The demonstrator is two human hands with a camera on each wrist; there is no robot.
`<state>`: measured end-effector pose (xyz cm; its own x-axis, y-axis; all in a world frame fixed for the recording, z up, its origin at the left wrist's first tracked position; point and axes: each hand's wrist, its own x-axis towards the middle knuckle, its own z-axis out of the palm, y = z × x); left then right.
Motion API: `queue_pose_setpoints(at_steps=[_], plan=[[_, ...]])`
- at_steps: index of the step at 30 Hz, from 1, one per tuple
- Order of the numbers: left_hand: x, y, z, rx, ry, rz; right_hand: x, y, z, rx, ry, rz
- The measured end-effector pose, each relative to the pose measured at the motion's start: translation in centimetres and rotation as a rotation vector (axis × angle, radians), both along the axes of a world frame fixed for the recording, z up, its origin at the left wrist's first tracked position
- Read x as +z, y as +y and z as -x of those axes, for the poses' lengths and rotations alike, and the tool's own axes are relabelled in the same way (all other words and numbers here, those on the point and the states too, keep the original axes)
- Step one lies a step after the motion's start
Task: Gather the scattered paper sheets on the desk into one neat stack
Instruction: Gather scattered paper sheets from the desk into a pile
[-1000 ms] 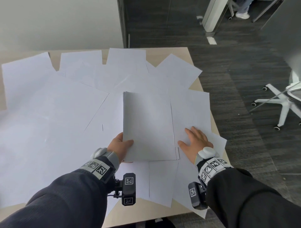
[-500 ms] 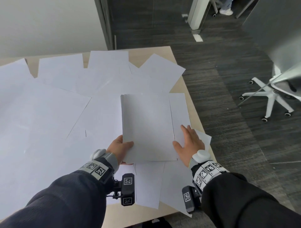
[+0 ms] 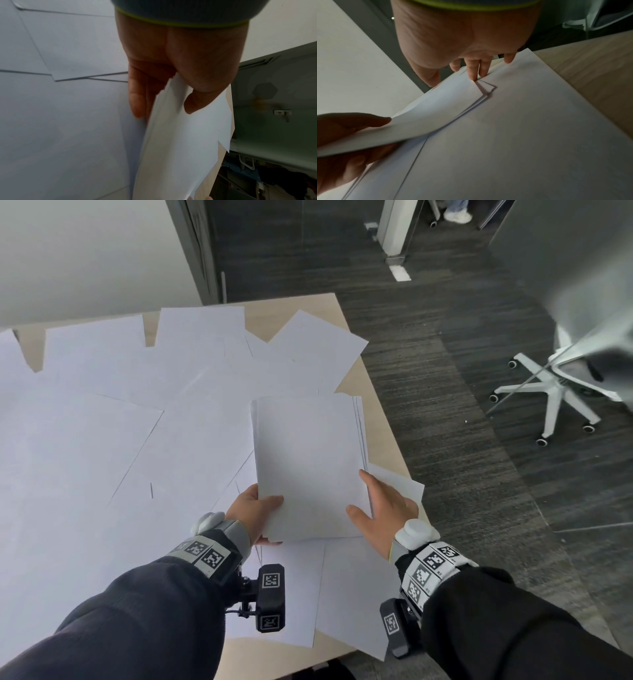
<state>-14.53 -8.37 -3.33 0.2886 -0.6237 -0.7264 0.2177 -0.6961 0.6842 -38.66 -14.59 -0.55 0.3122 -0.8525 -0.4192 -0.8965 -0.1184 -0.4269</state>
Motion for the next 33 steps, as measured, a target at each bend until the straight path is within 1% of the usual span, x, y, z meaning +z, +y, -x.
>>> queue_pose_setpoints(at_steps=[2,4,6,7,10,12,15,17,19,20,23,26,28,29,31,33], plan=[[-0.2,-0.2,0.0,-0.003,-0.006,-0.001,0.0,-0.4,0.4,-0.011,-0.072,-0.042],[0.0,-0.2,0.1,-0.027,-0.025,0.005,-0.1,-0.8,0.9,-0.068,-0.191,-0.086],[0.4,-0.1,0.1,-0.046,-0.024,0.011,-0.5,-1.2,1.2,-0.186,-0.337,-0.106],[0.6,0.0,0.1,-0.048,-0.014,0.022,-0.5,-1.4,1.2,-0.246,-0.380,-0.121],[1.2,0.8,-0.5,-0.039,0.052,0.064,-0.2,-1.8,1.5,-0.412,-0.434,-0.153],[1.4,1.5,-1.1,-0.064,0.081,0.085,-0.7,-2.1,1.7,-0.527,-0.518,-0.221],[1.7,2.1,-2.1,-0.095,0.063,0.123,-0.8,-2.4,1.0,-0.683,-0.752,-0.392],[2.1,2.0,-2.4,-0.129,0.030,0.154,0.1,-2.6,0.1,-0.735,-0.917,-0.497],[2.9,1.8,-2.7,-0.160,-0.020,0.204,0.7,-2.6,-0.9,-0.734,-1.003,-0.540],[3.2,1.5,-3.0,-0.162,-0.045,0.232,1.1,-2.6,-1.3,-0.705,-1.021,-0.523],[4.2,0.6,-3.9,-0.137,-0.121,0.299,2.5,-3.0,-2.3,-0.585,-0.998,-0.361],[5.4,-0.2,-5.2,-0.066,-0.127,0.362,5.1,-2.9,-3.3,-0.460,-1.037,-0.268],[6.6,-0.8,-5.7,-0.060,-0.131,0.410,6.3,-2.9,-3.6,-0.426,-1.061,-0.218],[7.1,-1.0,-5.9,-0.060,-0.135,0.430,6.4,-2.9,-3.6,-0.412,-1.072,-0.193],[7.3,-1.0,-6.2,-0.069,-0.177,0.447,6.4,-2.8,-3.7,-0.375,-1.031,-0.149],[7.0,-0.7,-6.1,-0.090,-0.233,0.427,5.4,-2.4,-3.7,-0.355,-0.992,-0.153]])
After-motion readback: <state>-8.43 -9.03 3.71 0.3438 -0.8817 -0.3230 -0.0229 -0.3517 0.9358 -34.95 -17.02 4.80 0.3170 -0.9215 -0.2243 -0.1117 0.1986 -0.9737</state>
